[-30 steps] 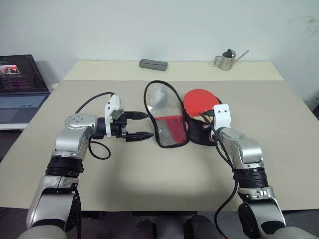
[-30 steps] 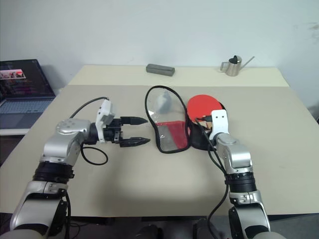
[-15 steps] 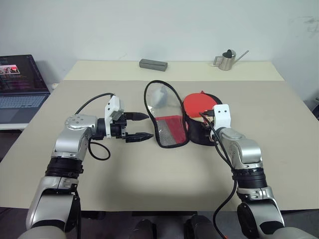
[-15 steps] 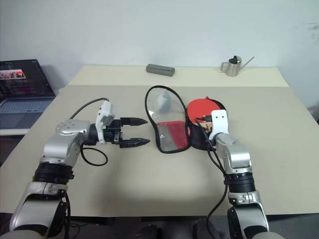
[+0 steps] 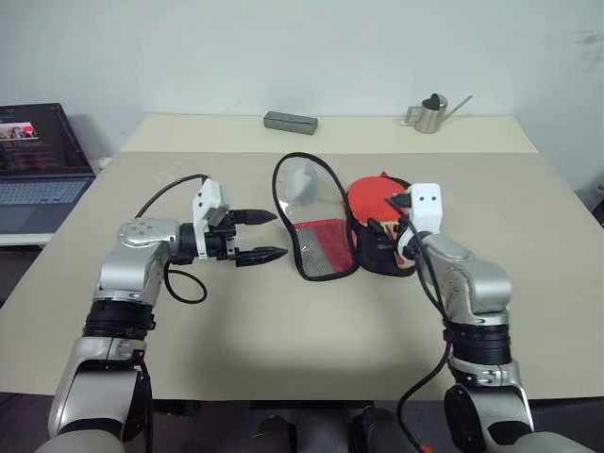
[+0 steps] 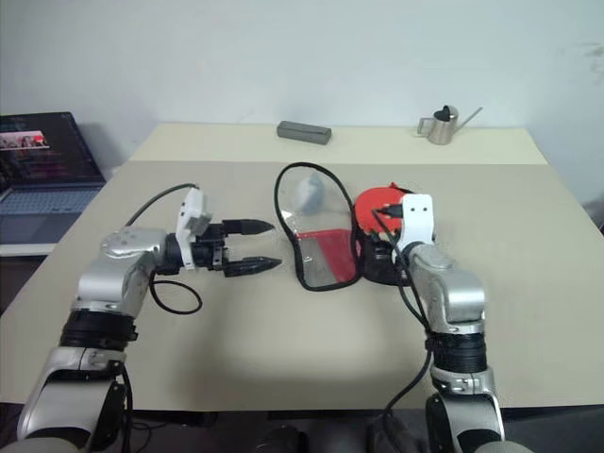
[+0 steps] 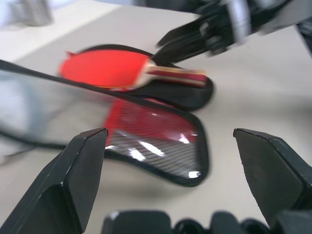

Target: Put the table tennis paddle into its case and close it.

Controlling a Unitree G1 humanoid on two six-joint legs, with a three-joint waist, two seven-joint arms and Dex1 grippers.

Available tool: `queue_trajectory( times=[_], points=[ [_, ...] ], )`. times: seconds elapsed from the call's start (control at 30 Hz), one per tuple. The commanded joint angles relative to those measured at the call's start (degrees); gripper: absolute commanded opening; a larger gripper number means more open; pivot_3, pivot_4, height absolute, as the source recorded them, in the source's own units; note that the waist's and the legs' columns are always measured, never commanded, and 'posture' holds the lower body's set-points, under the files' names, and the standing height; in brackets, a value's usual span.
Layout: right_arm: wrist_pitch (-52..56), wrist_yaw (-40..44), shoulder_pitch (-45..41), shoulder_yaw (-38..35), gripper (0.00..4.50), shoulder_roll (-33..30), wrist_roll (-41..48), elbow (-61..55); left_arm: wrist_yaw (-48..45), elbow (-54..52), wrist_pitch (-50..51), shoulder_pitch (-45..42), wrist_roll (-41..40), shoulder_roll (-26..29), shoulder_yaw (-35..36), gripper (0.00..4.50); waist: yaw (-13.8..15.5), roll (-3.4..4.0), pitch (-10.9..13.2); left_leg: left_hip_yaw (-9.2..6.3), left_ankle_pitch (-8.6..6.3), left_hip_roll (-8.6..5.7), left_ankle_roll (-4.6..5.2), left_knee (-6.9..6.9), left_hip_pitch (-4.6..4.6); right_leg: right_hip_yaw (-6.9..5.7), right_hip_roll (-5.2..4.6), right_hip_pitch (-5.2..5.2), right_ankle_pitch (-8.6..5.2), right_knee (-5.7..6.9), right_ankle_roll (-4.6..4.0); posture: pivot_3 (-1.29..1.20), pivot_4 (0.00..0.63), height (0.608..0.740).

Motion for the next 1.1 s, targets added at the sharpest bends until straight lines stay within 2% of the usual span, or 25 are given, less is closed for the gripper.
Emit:
queue_trajectory(
  times=[0.03, 0.23, 0.43, 0.6, 0.67, 0.87, 1.1],
  points=[
    [1.86, 4.26, 1.96, 0.54, 4.48, -4.3, 2.36, -5.81, 1.29, -0.29, -1.09, -0.83, -0.48, 0.02, 1.97, 4.5, 0.03, 0.0, 0.0, 0.0, 0.0, 0.0, 0.0, 0.0, 0.0, -0.01, 0.0, 0.0, 0.0, 0.0, 0.0, 0.0, 0.15, 0.74],
    [-0.31, 9.87, 5.09, 1.79, 4.48, -12.91, 3.03, -6.9, 4.05, 4.92, -3.89, -2.51, 2.05, -0.2, 1.82, 4.5, 0.07, 0.0, 0.0, 0.01, 0.0, -0.01, 0.01, 0.0, 0.02, -0.01, 0.0, 0.02, 0.0, 0.01, 0.0, 0.0, 0.15, 0.74],
    [-1.67, 10.89, 5.47, 2.03, 4.48, -14.54, 3.23, -7.5, 6.7, 11.36, -7.72, -4.29, 4.64, 0.05, 2.34, 4.5, -0.16, -0.01, 0.0, 0.01, 0.0, 0.01, 0.01, 0.0, 0.02, 0.0, 0.04, 0.01, 0.0, 0.02, 0.0, 0.0, 0.15, 0.74],
    [-3.19, 16.98, 6.18, 2.39, 4.48, -16.29, 6.99, -10.55, 8.38, 18.73, -10.82, -7.69, 6.73, 1.12, 2.74, 4.5, 0.03, -0.01, 0.0, 0.0, 0.0, 0.0, 0.01, 0.01, 0.0, -0.03, 0.03, 0.0, 0.0, 0.0, 0.0, 0.0, 0.15, 0.74],
    [-3.72, 18.65, 6.33, 2.23, 4.48, -16.9, 8.22, -10.9, 10.65, 23.35, -14.13, -9.31, 9.99, 1.28, 1.4, 4.5, 0.11, -0.02, -0.01, -0.02, 0.0, -0.01, 0.01, 0.01, 0.0, -0.05, 0.03, 0.01, 0.0, 0.0, 0.0, 0.0, 0.15, 0.74],
    [-2.85, 22.95, 6.68, 1.45, 4.48, -19.99, 12.21, -12.23, 16.81, 36.58, -22.01, -15.68, 17.42, -2.88, -2.06, 4.5, 0.51, -0.03, -0.01, -0.01, 0.0, -0.04, 0.01, 0.02, 0.0, -0.08, 0.02, 0.03, 0.0, 0.0, 0.0, 0.0, 0.15, 0.74],
    [-1.81, 23.23, 8.07, 0.68, 4.48, -22.86, 14.09, -12.78, 17.31, 45.28, -26.5, -19.99, 21.45, -7.63, -3.94, 4.5, 0.46, -0.08, -0.02, -0.01, 0.0, -0.06, 0.01, 0.03, -0.05, -0.11, -0.01, 0.01, 0.0, -0.03, 0.01, 0.0, 0.15, 0.74]
  ],
)
